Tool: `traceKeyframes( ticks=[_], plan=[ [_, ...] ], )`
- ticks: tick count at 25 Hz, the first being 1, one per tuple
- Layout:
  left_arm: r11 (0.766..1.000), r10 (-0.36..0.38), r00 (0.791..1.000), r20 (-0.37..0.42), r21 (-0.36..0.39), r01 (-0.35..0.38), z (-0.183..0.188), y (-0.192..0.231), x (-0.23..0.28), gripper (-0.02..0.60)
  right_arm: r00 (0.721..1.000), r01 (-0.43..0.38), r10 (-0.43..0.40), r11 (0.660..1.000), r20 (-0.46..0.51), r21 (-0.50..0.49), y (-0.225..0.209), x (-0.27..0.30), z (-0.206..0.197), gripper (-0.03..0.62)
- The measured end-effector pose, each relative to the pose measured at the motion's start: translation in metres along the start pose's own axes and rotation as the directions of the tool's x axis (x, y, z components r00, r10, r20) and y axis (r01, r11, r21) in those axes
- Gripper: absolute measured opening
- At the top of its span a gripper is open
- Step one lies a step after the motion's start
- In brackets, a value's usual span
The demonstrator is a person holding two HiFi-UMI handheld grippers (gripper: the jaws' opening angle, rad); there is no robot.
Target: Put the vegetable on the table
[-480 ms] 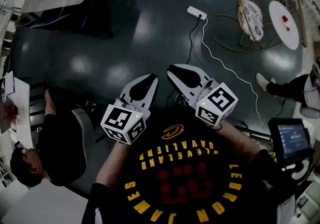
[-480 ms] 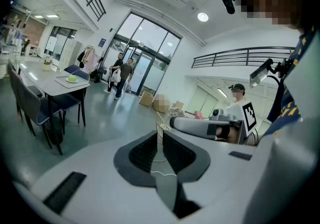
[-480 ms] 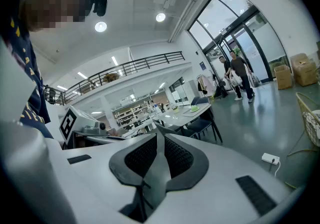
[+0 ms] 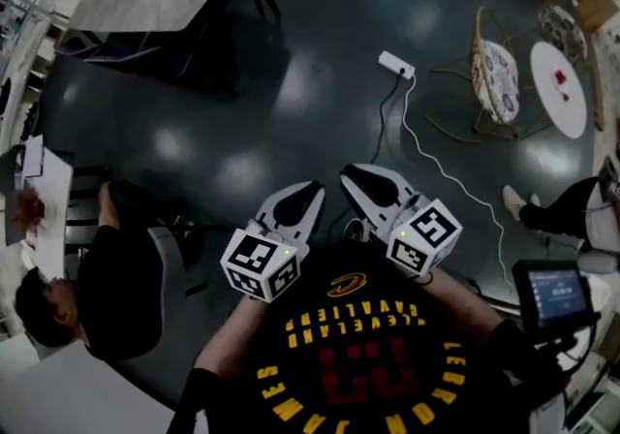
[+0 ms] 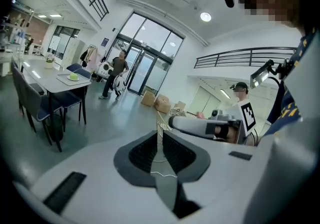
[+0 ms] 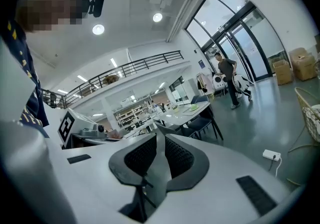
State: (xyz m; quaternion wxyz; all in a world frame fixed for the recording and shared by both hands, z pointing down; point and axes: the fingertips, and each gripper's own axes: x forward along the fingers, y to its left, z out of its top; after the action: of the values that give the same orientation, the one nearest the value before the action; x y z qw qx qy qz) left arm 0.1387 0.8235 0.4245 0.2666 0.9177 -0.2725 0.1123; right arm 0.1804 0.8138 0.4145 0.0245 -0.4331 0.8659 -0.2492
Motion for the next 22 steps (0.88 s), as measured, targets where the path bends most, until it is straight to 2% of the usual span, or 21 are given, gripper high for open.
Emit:
traceKeyframes(
  ticks=[7,12,18,22],
  plan=[
    [0.999,0.041,0.999,-0.002,-0.017,-0.041,-0.012,-0.023,0.013,0.037,0.998,-0.047,0.047,0.999,-0.032,0.022,-0.014,-0.02,-0.006,0.057],
    [0.993,0.101,0.995,0.018,-0.055,-0.1,-0.011,-0.011,0.016,0.037,0.997,-0.07,0.072,0.997,-0.042,0.035,-0.026,-0.018,-0.006,0.057],
    [0.996,0.08,0.997,-0.006,-0.048,-0.081,0.002,0.014,0.038,0.037,0.995,-0.065,0.069,0.996,-0.069,0.059,-0.046,0.013,-0.003,0.057],
    [0.996,0.033,0.999,0.003,-0.088,-0.032,0.025,0.05,0.065,0.037,0.997,-0.002,0.005,0.999,-0.077,0.044,-0.078,0.041,0.013,0.057]
  ],
)
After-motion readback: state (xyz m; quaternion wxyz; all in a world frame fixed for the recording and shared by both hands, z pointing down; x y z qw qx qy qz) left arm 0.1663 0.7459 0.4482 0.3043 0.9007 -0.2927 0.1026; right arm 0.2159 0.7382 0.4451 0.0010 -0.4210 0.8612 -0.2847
